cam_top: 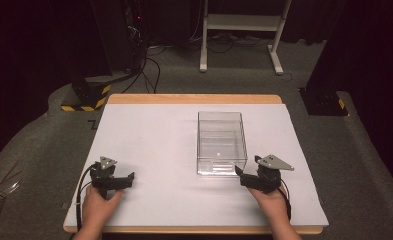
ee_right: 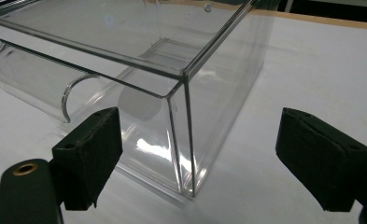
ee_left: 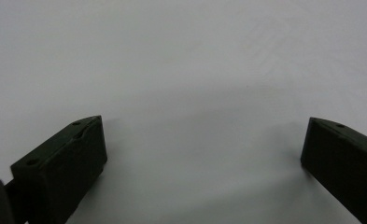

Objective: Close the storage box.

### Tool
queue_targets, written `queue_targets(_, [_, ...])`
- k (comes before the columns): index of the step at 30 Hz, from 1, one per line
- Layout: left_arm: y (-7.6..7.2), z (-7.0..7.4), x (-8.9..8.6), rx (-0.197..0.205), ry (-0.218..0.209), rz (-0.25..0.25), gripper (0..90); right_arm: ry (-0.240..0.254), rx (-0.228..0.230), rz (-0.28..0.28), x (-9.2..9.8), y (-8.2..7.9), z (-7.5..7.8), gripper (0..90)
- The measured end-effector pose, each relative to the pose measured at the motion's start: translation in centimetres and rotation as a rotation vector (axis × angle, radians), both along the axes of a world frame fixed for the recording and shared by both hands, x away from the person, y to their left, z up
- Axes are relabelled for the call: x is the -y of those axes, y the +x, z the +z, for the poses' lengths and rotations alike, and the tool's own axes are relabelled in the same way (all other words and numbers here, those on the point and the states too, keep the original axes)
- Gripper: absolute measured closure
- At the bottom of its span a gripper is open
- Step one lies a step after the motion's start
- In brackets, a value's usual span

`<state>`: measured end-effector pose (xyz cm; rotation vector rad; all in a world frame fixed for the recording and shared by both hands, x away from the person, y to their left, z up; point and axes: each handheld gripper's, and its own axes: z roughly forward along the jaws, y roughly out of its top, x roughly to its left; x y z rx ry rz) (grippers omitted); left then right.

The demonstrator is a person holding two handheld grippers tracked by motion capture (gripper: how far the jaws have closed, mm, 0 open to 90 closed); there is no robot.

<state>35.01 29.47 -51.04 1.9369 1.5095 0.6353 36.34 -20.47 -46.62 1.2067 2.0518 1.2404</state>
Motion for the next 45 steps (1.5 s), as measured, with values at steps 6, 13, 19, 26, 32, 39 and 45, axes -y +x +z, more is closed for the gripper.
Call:
queue_targets(6, [0.0,0.0,0.0,0.0,0.001,0.0,0.5,0.005,0.002,-0.015,0.0,0.7,0.0,14.8])
queue_targets(13, [0.0,0.0,0.0,0.0,0.003,-0.002,0.5,0.003,0.002,-0.037,-0.2,1.5,-0.1,15.0])
queue_targets(19, [0.0,0.0,0.0,0.001,0.003,-0.002,0.5,-0.001,0.004,-0.051,-0.4,2.1,-0.2,15.0])
queue_targets(26, [0.0,0.0,0.0,0.001,0.001,0.0,0.5,0.001,-0.007,-0.055,-0.3,2.6,-0.5,14.1])
queue_targets(32, [0.0,0.0,0.0,0.0,0.001,0.0,0.5,0.0,-0.008,-0.056,-0.4,2.6,-0.5,14.2])
queue_targets(39, [0.0,0.0,0.0,0.0,0.001,0.0,0.5,0.003,-0.01,-0.055,-0.4,2.6,-0.5,14.6])
queue_targets(45, [0.0,0.0,0.0,0.0,0.0,0.0,0.5,0.012,-0.014,-0.056,-0.3,2.5,-0.4,15.9])
